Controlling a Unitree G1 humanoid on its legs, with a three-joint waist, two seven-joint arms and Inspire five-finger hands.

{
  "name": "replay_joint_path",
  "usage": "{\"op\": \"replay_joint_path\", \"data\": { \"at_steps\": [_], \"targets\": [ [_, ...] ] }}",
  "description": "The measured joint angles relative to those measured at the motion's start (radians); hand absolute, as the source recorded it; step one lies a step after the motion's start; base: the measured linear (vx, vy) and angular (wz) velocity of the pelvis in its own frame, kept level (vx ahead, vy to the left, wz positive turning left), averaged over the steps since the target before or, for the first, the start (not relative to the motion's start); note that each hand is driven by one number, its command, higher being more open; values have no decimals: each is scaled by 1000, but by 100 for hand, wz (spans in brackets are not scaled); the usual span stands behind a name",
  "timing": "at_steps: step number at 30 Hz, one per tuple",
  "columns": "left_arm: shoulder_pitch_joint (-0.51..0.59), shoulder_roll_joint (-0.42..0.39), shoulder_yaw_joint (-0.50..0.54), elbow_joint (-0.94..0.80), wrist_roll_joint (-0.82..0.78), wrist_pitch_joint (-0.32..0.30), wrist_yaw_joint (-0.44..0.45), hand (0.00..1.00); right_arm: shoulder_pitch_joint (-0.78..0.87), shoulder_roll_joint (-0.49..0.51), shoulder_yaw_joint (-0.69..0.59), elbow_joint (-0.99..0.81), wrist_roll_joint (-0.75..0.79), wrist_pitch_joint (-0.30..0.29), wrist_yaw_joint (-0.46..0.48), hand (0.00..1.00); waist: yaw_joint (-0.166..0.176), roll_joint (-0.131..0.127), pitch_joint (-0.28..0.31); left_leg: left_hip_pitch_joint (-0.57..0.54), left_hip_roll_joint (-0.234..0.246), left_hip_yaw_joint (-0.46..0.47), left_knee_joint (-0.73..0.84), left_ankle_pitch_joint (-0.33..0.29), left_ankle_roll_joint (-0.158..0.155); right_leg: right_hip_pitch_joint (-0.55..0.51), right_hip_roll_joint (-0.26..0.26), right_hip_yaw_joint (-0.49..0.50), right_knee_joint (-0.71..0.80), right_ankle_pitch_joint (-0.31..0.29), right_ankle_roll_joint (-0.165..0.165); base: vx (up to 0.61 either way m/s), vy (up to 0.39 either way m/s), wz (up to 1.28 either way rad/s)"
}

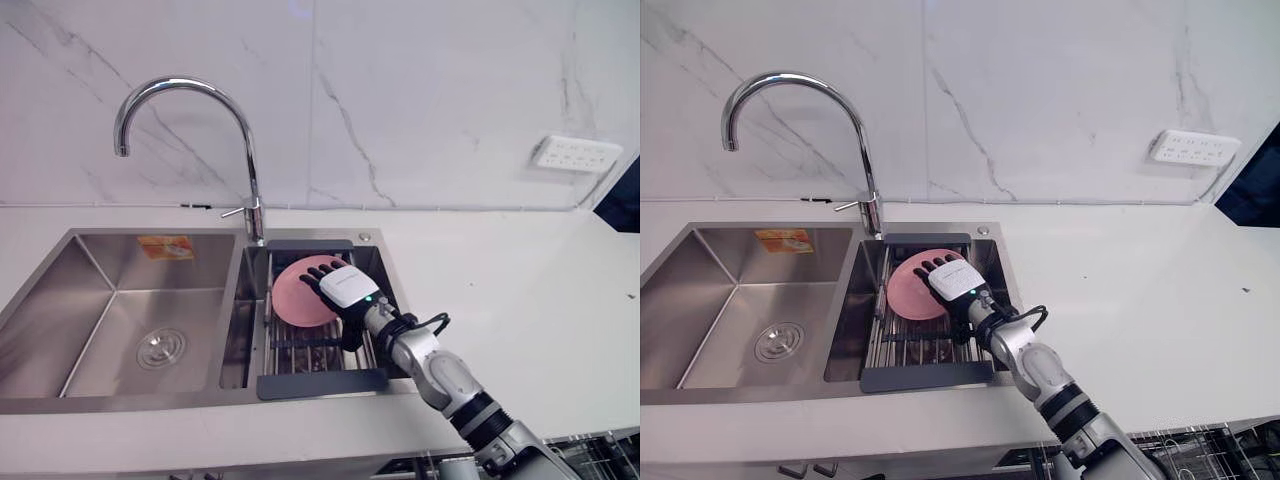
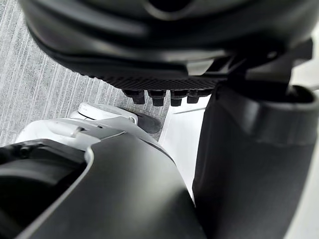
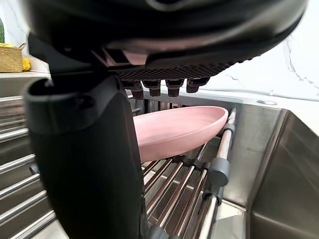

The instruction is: Walk over to the sink, pick up the cup, carry it to the dishwasher, place the cup inside the dishwasher, then close the dishwasher door

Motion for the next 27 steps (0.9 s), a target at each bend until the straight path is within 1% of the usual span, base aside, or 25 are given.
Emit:
{"op": "replay_joint_path", "data": {
  "at_steps": [5, 10, 12, 16, 20, 27],
  "targets": [
    [-1, 0, 0, 0, 0, 2, 0, 100, 0, 1, 8, 4, -24, 3, -27, 0, 0, 0, 2, -2, 0, 2, 0, -2, -1, 0, -1, -24, 0, 0, 1, -7, 0, 0],
    [-4, 2, -4, 0, 0, 5, 1, 100, 5, -2, 25, 12, -49, 4, -83, 0, -3, 0, 3, -1, 1, 2, 0, -2, -2, 2, -1, -27, 0, 1, 0, -7, 0, 0],
    [-8, 7, -20, -4, -13, 14, 8, 100, 10, -6, 43, 13, -74, 15, -125, 0, -3, 0, 10, 0, 1, 3, 0, -4, -5, 2, -1, -27, 0, 0, 3, -46, 2, -1],
    [-15, 18, -58, -22, -48, 47, 23, 100, 33, -1, 43, 14, -124, 37, -207, 0, -3, 2, 24, -2, 5, 23, 0, -8, 0, 1, -3, -51, 0, -1, 4, -54, 6, -1],
    [-15, 18, -59, -31, -59, 60, 23, 100, 62, -2, 43, 24, -124, 68, -293, 0, -5, 4, 25, -6, 5, 31, 0, -8, 0, -1, -4, -52, -1, -3, 2, -20, 1, 2],
    [-15, 13, -61, -31, -79, 64, 22, 100, 66, -12, 43, 30, -97, 69, -352, 0, -13, 19, 35, -8, 7, 34, 0, -8, 0, -5, -3, -50, -1, -3, 1, 0, -1, 0]
  ]
}}
